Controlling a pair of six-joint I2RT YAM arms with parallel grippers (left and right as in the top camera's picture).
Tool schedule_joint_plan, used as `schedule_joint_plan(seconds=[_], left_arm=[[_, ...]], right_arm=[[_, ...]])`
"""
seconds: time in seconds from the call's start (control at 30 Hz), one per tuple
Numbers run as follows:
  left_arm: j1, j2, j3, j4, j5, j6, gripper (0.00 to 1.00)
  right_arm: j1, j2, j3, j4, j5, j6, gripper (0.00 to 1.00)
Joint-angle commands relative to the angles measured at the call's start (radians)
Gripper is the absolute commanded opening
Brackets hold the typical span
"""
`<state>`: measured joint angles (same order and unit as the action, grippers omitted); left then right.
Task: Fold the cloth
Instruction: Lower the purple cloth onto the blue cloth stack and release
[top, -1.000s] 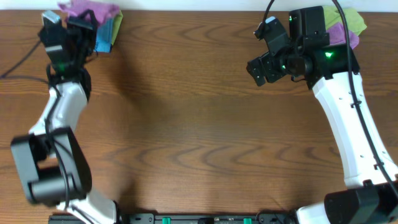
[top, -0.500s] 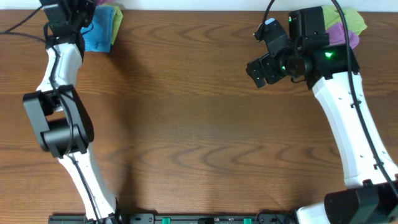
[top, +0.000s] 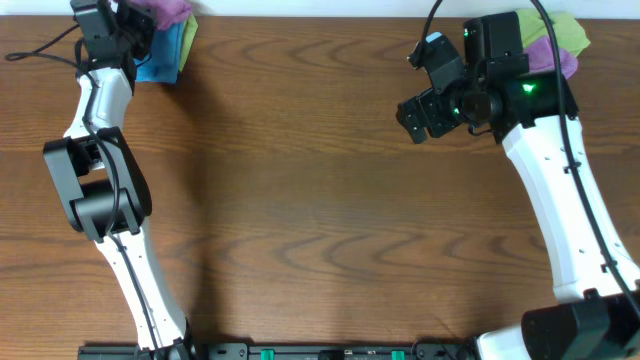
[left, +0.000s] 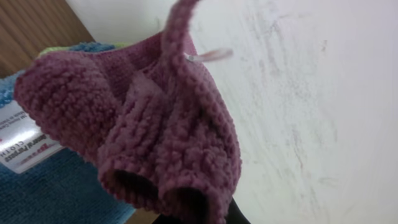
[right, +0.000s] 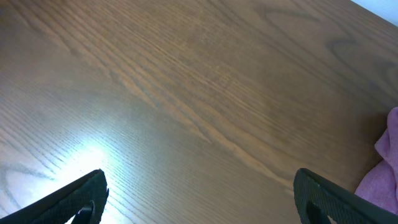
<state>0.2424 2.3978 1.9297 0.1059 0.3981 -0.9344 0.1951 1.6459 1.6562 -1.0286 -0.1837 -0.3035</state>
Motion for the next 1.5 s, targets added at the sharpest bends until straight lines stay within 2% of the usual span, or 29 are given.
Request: schedule_joint_plan(seconds=[0.0,0.07,0.17,0.4,0.43,0.47,0.7,1.17,1.33,1.47], left_arm=[[0.008,0.011,0.025,-0.01,-0.032,0.026,0.06],[0.008,0.011,0.025,-0.04,-0.04,0.026,0.05],[0.008,0.011,0.025,-0.1,-0.07,0.026,0.13],[0.016,0.011,0.025,-0.154,-0.111,0.026,0.73],[0.019,0.011,0.025,-0.154,-0.11,0.026,0.87],[0.021,0.011,0.025,-0.154,-0.11,0.026,0.96],[0.035,0.011,0.025,-0.167,-0.086,0.026,0.95],[0.088,-0.005,0.025,-0.32,0.017,0.084,0.96],[0.116,-0.063,0.025,-0.385,0.013,0.183,0.96],[0.134,-0.143,0.025,-0.498,-0.014,0.288,0.95]], right_arm=[[0.009,-0.008,-0.003,-0.001,-0.007,-0.005,0.95],[0.009,-0.008,-0.003,0.0,-0.007,-0.005,0.95],[0.009,-0.009,-0.003,0.0,-0.007,-0.005,0.95],[0.009,-0.009,-0.003,0.0,-0.007,-0.005,0.95],[0.009,-0.008,-0.003,0.0,-0.007,-0.005,0.95],[0.009,-0.008,-0.003,-0.001,-0.007,-0.005,0.95],[0.009,-0.008,-0.003,-0.001,-0.008,-0.005,0.95],[0.01,-0.009,-0.003,-0.002,-0.008,-0.005,0.95],[0.009,-0.008,-0.003,-0.01,-0.008,-0.005,0.95],[0.009,-0.008,-0.003,-0.009,-0.007,-0.005,0.95]])
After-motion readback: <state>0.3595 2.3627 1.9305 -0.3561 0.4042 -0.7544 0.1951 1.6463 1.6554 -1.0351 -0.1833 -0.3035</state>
